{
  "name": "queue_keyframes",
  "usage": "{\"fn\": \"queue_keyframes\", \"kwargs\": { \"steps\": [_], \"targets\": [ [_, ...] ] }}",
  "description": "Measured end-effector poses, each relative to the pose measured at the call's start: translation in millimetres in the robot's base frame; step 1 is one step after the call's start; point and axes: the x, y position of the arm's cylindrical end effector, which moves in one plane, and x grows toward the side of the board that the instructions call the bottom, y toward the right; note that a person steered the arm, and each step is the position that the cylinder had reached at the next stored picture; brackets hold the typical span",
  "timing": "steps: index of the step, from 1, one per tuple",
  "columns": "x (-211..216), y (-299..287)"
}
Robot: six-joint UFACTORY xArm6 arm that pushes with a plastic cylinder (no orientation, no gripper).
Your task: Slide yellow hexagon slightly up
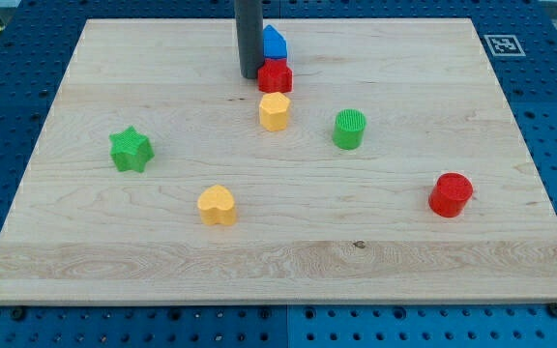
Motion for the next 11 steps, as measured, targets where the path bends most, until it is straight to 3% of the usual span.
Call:
{"fn": "queue_keyframes", "kwargs": {
  "steps": [3,6,8,11],
  "targets": [
    [6,-30],
    [73,-32],
    [116,-21],
    [116,25]
  ]
}}
